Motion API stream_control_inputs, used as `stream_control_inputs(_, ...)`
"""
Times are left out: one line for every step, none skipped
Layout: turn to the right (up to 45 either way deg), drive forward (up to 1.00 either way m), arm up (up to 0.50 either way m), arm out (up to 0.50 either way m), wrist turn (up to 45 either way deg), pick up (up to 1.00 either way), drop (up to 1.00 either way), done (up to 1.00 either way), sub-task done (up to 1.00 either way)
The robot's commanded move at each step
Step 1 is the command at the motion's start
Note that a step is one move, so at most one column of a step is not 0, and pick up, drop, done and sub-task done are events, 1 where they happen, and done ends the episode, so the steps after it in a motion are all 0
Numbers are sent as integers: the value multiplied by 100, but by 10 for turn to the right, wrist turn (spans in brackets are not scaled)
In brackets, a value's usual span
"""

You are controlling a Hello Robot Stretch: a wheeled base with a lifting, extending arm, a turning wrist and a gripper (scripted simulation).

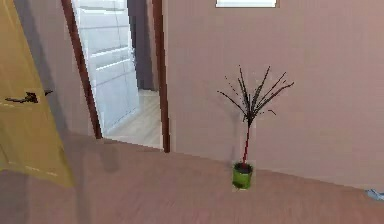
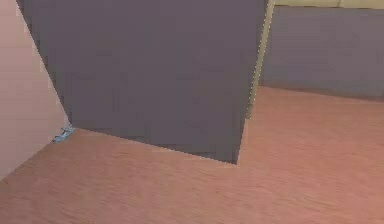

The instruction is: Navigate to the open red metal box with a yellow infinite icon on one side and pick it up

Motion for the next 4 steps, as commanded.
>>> stream_control_inputs(-150, 0, 0, 0, 0, 0, 0, 0, 0)
stream_control_inputs(0, 100, 0, 0, 0, 0, 0, 0, 0)
stream_control_inputs(0, 100, 0, 0, 0, 0, 0, 0, 0)
stream_control_inputs(270, 0, 0, 0, 0, 0, 0, 0, 0)
